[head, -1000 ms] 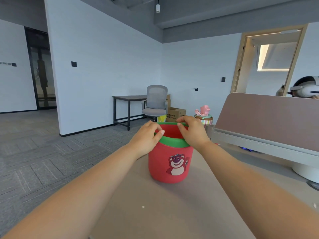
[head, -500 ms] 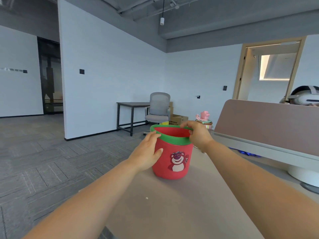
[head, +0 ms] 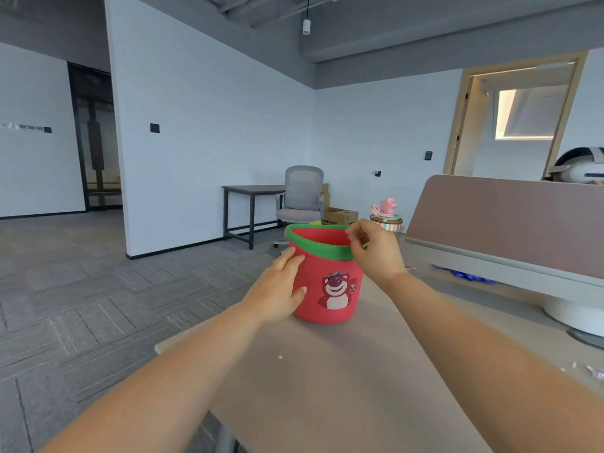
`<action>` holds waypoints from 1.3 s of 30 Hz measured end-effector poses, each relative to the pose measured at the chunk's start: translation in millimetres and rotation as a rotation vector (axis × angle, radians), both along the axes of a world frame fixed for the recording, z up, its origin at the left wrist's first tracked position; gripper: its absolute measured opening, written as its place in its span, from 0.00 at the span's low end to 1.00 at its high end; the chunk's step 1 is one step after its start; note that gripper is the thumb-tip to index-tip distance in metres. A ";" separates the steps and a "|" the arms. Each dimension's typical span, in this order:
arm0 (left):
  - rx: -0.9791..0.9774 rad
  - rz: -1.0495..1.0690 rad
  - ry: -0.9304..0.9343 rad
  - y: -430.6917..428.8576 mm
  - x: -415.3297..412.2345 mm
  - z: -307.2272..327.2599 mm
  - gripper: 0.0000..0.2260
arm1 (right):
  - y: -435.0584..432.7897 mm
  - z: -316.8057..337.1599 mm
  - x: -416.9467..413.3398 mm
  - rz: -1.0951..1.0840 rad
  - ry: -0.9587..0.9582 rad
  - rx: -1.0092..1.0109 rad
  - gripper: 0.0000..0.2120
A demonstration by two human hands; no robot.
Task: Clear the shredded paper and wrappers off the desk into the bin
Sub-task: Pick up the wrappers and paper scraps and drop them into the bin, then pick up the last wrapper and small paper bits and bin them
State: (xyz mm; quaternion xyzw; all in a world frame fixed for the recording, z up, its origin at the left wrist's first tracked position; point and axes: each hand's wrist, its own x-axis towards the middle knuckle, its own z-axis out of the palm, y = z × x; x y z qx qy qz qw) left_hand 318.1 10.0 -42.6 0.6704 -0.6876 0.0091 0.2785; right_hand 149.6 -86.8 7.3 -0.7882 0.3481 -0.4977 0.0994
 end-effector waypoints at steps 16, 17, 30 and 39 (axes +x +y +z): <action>0.521 0.070 -0.245 1.3 -88.9 -92.0 0.28 | 49.1 -113.9 -138.9 -0.142 0.335 0.346 0.08; 0.511 0.022 -0.257 -8.3 -107.3 -91.7 0.28 | 51.5 -113.9 -158.0 -0.184 0.334 0.355 0.08; 0.457 -0.529 -0.346 -52.7 -346.4 -82.0 0.30 | 119.4 -122.8 -397.6 -0.835 0.372 0.504 0.15; 0.422 -0.942 0.180 -15.1 -430.5 -81.3 0.25 | 182.9 -129.0 -462.7 -0.984 0.358 0.647 0.22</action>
